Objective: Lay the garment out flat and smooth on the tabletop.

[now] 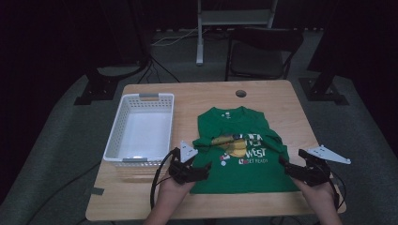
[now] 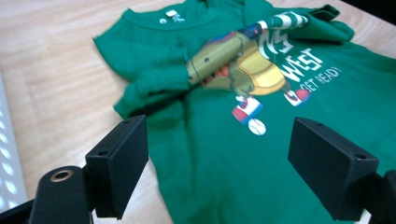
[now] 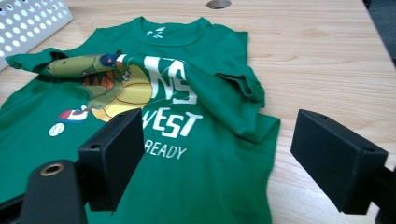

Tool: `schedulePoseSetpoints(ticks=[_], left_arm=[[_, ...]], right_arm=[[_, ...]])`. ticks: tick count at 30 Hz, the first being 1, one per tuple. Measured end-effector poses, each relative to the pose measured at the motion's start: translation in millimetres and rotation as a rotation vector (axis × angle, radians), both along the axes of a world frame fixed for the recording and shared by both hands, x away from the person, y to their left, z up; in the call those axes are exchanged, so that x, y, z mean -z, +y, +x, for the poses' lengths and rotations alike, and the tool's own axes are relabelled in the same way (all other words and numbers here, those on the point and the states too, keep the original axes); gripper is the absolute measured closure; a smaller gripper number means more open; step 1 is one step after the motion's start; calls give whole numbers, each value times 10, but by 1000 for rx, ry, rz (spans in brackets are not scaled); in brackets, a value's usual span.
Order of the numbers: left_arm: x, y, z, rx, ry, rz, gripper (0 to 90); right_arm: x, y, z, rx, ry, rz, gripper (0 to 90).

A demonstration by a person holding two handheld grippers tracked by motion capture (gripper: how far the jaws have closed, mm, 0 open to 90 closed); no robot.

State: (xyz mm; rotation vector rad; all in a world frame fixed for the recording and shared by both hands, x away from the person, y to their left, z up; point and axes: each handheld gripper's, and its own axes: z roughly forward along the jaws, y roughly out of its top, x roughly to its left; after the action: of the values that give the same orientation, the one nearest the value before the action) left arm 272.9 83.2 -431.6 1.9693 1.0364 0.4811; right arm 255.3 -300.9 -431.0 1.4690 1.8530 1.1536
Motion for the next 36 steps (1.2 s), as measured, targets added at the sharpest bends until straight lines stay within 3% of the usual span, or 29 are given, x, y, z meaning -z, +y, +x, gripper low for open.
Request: schedulePoseSetpoints(ticks=[10,16,29,33,36], left_arm=[[202,121,-193,-14,20,21,212],[281,178,-221,-26,22,63,212],[382,217,-311,-41,70,85,212],[441,226,-340,-48,86,91,212],[460,239,-365,-50,89,91,212]], right_arm=[[108,-87,-128,28,14,-12,163],[201,-178,-182,64,44,-10,129],[353,-358,-366,132,78,-17,126],[415,-363,-401,163,108,-40,121],[456,-368,-420,154,128,-43,123]])
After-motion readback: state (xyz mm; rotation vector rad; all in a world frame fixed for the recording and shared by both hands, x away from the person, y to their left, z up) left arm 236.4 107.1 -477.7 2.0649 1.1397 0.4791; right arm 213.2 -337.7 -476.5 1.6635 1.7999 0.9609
